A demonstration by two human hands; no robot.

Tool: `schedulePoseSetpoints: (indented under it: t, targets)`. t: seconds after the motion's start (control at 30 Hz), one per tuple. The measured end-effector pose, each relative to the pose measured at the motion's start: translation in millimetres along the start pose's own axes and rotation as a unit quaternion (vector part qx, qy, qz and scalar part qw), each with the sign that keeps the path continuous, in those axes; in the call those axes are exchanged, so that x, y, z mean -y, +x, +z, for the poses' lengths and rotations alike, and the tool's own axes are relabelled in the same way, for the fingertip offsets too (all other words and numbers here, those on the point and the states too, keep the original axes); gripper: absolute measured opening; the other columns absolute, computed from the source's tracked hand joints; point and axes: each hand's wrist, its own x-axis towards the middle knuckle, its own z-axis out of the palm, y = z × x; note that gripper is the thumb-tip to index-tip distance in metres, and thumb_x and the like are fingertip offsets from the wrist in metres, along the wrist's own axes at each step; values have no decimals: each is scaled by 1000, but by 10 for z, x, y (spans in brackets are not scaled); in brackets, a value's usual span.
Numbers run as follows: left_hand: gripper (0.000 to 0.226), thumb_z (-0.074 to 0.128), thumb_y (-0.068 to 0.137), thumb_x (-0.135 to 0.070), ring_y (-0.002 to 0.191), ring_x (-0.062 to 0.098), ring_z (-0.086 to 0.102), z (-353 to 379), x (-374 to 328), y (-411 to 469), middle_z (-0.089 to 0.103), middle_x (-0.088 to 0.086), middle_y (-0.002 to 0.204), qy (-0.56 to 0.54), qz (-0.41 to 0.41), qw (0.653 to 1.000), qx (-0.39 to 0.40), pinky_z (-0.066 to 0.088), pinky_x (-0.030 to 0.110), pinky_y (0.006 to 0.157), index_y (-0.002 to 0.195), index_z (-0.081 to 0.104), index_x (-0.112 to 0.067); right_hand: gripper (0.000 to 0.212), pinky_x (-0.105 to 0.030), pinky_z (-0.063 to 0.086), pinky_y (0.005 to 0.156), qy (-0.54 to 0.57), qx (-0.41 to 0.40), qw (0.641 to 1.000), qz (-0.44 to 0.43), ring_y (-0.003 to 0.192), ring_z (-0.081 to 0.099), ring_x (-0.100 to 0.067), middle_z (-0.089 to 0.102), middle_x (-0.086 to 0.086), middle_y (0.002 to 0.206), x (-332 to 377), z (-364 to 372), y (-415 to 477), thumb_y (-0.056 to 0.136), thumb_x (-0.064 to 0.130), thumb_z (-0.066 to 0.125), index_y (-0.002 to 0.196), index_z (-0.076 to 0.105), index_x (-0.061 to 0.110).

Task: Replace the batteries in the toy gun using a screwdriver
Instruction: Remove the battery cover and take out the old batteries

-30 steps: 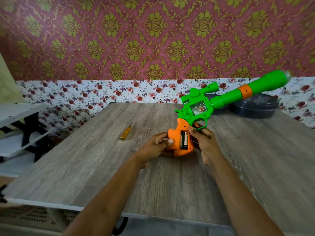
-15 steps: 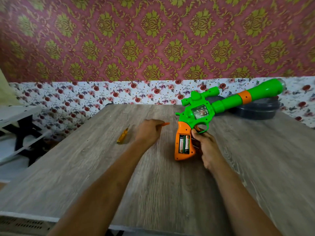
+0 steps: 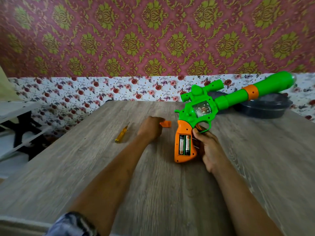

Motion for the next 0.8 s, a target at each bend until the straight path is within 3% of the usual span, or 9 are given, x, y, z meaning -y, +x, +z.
schedulePoseSetpoints:
  t: [0.13,0.27,0.37,0.57,0.7,0.8]
  targets:
    - [33,47,92,-18,108,28,60,-301,209,-242,63,10,122,74,-40,992,-98,47,37,92,122,62,-16,12,-50,43,100,17,3,1000,-4,88,64,-20,73,5,80,17,18,-8,85,11,57,86,67,17]
    - [38,51,92,-35,118,31,50,-487,547,-465,57,12,123,149,-157,974,-65,43,40,95,123,58,-15,12,-49,44,95,36,-2,999,-15,76,65,-15,72,5,76,11,57,-19,87,10,55,91,65,14]
    - [29,56,88,-30,104,32,58,-459,701,-600,61,15,113,70,-210,974,-38,53,41,85,110,61,-11,13,-48,45,94,23,7,1000,-15,72,67,-11,73,6,76,9,72,-52,88,13,54,89,66,16]
    - [17,56,89,-15,88,31,64,-409,751,-669,67,15,99,-30,-247,962,-114,54,35,71,103,65,-10,12,-51,45,96,2,12,1000,-14,87,63,-21,73,5,81,13,67,-58,87,16,56,90,67,17]
    - [20,66,83,-12,71,19,60,-487,707,-682,65,5,83,-179,-185,934,-247,49,28,61,103,64,-6,12,-43,49,87,2,14,1000,-15,78,67,-15,73,5,77,13,62,-55,87,15,55,89,66,16]
    - [22,69,81,-6,73,11,61,-666,499,-741,61,-3,83,-315,-113,880,-338,56,31,72,102,60,-9,12,-40,49,86,-8,10,1000,-14,78,65,-16,73,6,75,20,78,-56,87,13,55,87,66,17]
